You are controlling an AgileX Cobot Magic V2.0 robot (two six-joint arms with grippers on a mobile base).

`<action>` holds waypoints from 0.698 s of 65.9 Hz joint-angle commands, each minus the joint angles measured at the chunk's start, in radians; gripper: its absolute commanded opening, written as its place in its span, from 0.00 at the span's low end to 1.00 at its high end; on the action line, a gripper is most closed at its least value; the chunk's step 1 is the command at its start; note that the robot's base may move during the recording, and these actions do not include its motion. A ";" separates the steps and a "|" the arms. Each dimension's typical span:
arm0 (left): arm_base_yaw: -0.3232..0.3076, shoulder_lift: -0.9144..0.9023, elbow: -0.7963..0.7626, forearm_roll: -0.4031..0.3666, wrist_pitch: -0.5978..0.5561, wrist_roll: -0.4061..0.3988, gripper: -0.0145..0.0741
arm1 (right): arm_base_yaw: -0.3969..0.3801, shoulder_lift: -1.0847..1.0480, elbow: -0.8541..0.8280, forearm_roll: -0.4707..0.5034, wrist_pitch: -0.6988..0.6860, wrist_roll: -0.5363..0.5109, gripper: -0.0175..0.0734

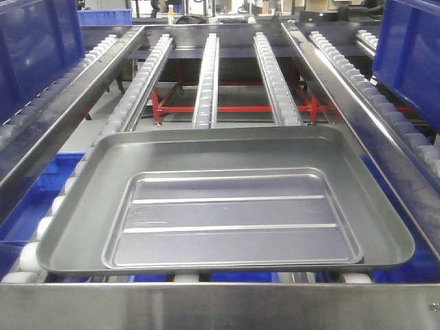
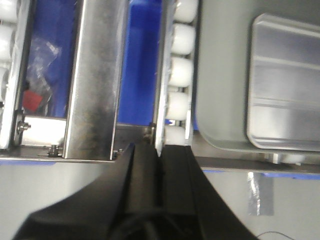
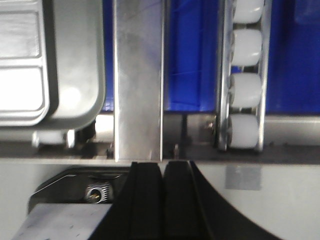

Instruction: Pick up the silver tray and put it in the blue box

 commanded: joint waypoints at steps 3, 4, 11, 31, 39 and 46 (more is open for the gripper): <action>-0.087 0.097 -0.076 0.061 -0.090 -0.133 0.05 | 0.100 0.085 -0.081 -0.157 -0.064 0.176 0.26; -0.096 0.109 -0.080 0.063 -0.093 -0.140 0.05 | 0.110 0.100 -0.089 -0.160 -0.070 0.182 0.26; -0.163 0.208 -0.136 0.063 -0.109 -0.154 0.05 | 0.156 0.215 -0.160 -0.150 -0.102 0.186 0.26; -0.305 0.515 -0.294 0.110 -0.157 -0.270 0.06 | 0.149 0.467 -0.347 -0.009 -0.151 0.124 0.26; -0.322 0.603 -0.358 0.148 -0.161 -0.308 0.06 | 0.131 0.496 -0.350 0.028 -0.181 0.083 0.26; -0.332 0.651 -0.395 0.157 -0.155 -0.310 0.06 | 0.118 0.502 -0.350 0.064 -0.177 0.034 0.26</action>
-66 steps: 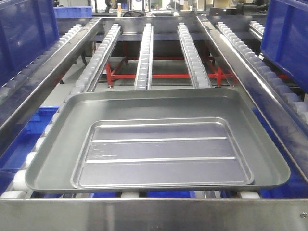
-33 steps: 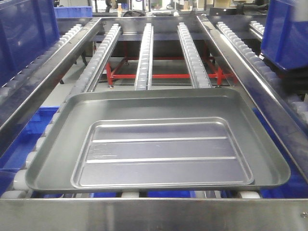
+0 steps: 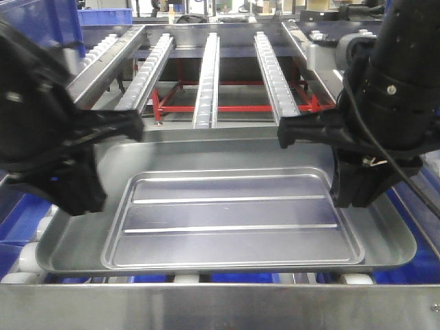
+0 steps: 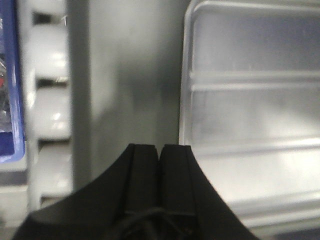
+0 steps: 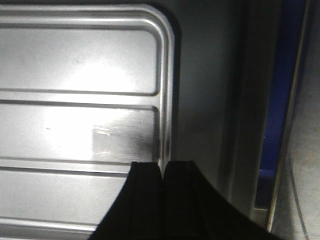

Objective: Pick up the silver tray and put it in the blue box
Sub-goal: 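Position left and right grippers open over opposite tray rims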

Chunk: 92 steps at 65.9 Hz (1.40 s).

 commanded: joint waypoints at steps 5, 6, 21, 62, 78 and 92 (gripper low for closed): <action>-0.021 0.021 -0.072 0.007 -0.032 -0.019 0.06 | -0.020 -0.032 -0.031 0.037 -0.032 -0.074 0.26; -0.023 0.027 -0.076 0.007 -0.032 -0.019 0.06 | -0.020 -0.032 -0.031 0.038 -0.033 -0.078 0.26; -0.068 0.067 -0.115 0.098 -0.023 -0.148 0.06 | -0.041 -0.031 -0.031 0.038 -0.042 -0.110 0.26; -0.098 0.088 -0.147 0.207 0.102 -0.291 0.06 | -0.049 -0.031 -0.031 0.038 -0.054 -0.122 0.36; -0.098 0.088 -0.147 0.160 0.108 -0.291 0.35 | -0.049 -0.030 -0.031 0.038 -0.043 -0.122 0.60; -0.098 0.088 -0.147 0.146 0.123 -0.291 0.46 | -0.049 -0.009 -0.031 0.038 -0.065 -0.122 0.59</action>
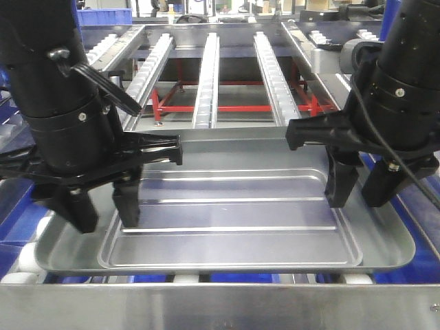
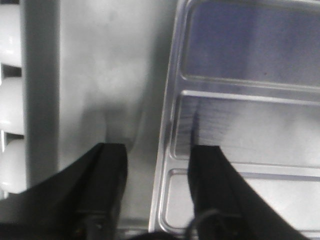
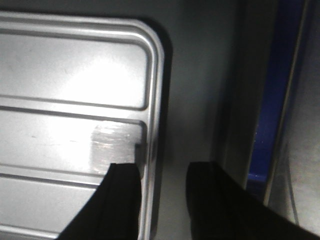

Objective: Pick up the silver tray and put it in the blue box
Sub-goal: 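Position left and right grippers open over opposite tray rims, then close both grippers on the opposite rims of the silver tray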

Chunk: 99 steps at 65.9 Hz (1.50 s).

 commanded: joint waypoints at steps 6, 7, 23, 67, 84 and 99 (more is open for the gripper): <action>-0.006 -0.038 -0.029 -0.005 -0.007 -0.010 0.46 | -0.005 -0.007 -0.031 -0.008 -0.049 -0.009 0.59; -0.006 -0.038 -0.029 -0.005 -0.007 -0.010 0.46 | -0.005 -0.004 -0.031 -0.008 -0.049 -0.009 0.59; -0.006 -0.011 -0.029 0.013 -0.028 -0.010 0.42 | -0.005 0.037 -0.031 -0.005 -0.069 -0.009 0.59; -0.004 -0.018 -0.030 0.006 -0.012 -0.010 0.39 | -0.005 0.031 -0.031 0.016 -0.070 -0.009 0.59; -0.004 -0.018 -0.070 0.014 0.000 -0.010 0.39 | -0.005 0.031 -0.031 0.016 -0.068 -0.009 0.59; -0.002 -0.015 -0.070 0.024 0.008 -0.010 0.39 | -0.005 0.032 -0.031 0.016 -0.069 -0.009 0.59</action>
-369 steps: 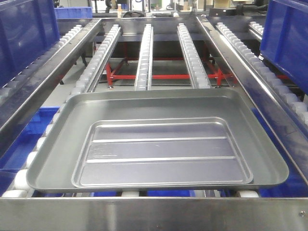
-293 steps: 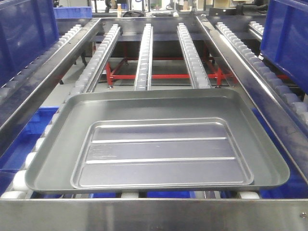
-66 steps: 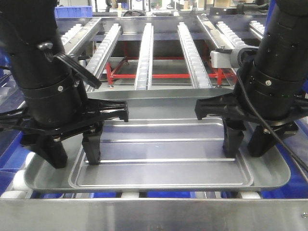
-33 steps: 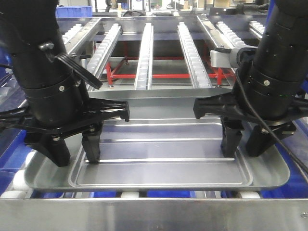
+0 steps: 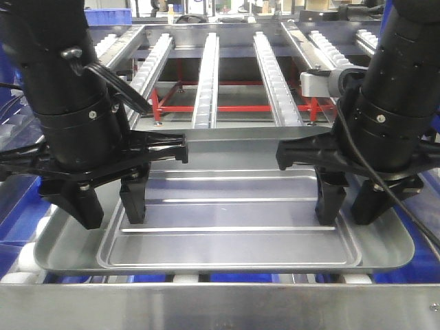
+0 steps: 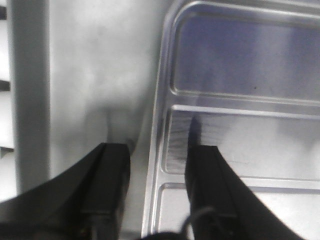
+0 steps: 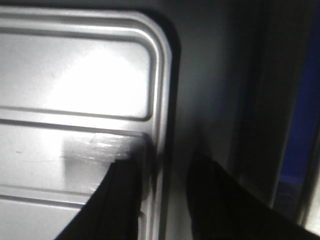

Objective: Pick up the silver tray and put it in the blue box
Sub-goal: 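Close both grippers on the opposite rims of the silver tray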

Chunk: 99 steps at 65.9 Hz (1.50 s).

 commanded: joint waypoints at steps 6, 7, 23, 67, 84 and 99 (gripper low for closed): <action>-0.002 -0.031 -0.029 0.018 -0.008 -0.010 0.39 | -0.005 -0.035 -0.027 -0.005 -0.022 -0.009 0.59; -0.002 -0.029 -0.029 0.018 -0.008 -0.010 0.39 | -0.005 -0.035 -0.027 -0.003 -0.022 -0.009 0.59; -0.002 -0.029 -0.027 0.018 -0.060 -0.010 0.39 | -0.005 -0.032 -0.027 0.000 -0.026 -0.009 0.59; -0.004 -0.014 -0.025 0.016 -0.042 -0.010 0.39 | -0.005 -0.024 -0.026 0.000 -0.038 -0.009 0.59; -0.004 -0.014 -0.025 0.016 -0.042 -0.010 0.25 | -0.005 -0.022 -0.026 0.000 -0.038 -0.009 0.39; -0.004 -0.014 -0.025 0.018 -0.050 -0.010 0.05 | -0.005 -0.022 -0.026 0.000 -0.039 -0.009 0.25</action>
